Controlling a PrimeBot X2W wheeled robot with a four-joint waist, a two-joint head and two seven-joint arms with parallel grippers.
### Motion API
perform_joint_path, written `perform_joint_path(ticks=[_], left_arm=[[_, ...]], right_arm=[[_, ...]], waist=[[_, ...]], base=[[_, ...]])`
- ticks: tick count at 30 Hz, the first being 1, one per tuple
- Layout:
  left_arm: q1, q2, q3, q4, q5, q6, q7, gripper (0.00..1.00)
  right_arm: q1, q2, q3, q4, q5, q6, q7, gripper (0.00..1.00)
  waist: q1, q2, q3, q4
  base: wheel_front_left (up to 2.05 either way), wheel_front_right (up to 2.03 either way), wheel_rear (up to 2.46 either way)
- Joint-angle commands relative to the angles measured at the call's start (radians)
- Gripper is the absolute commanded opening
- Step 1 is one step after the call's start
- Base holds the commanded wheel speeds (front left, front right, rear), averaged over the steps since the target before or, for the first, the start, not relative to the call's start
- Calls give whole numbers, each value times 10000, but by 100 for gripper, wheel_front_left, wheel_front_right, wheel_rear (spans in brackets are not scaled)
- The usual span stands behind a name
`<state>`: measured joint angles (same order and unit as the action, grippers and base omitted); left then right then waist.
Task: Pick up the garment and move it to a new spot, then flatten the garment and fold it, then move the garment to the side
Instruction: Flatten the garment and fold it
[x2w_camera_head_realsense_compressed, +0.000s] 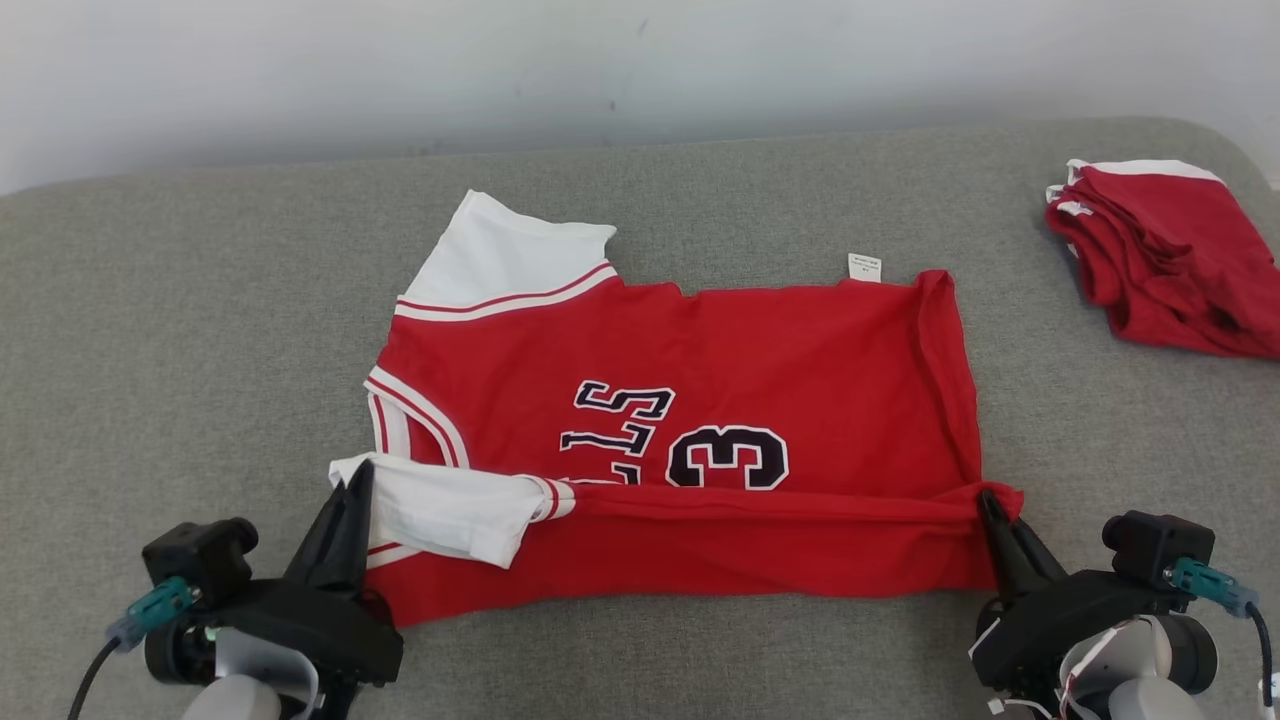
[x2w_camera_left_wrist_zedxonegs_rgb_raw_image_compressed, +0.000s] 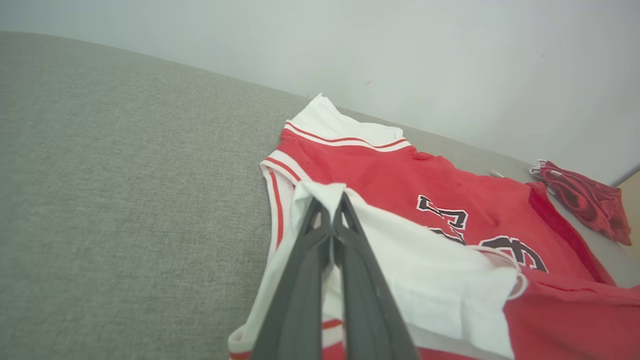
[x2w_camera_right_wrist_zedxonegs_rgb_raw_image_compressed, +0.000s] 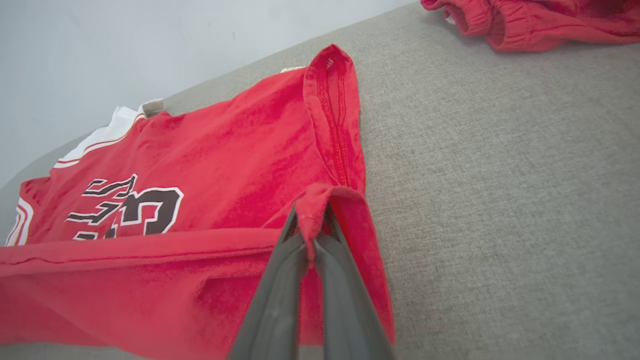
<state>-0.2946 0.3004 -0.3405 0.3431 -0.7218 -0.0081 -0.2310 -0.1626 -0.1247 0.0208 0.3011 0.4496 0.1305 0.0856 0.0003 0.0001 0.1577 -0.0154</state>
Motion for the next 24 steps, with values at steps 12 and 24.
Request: perform_joint_path(ticks=[12,24], left_arm=[[145,-358,491,1268,905,-516,-335,100],[1332,-708,704,1781,1563,-744,-325,100]], right_arm=[[326,-918,670,1173,-867,-3,-1584,100],[274,-1000,905,1934,-1275,-4,-1638,100]], waist=[[-3,-1,-500,237],[-3,-1,-272,336]], base=[[0,0,0],[0,0,0]])
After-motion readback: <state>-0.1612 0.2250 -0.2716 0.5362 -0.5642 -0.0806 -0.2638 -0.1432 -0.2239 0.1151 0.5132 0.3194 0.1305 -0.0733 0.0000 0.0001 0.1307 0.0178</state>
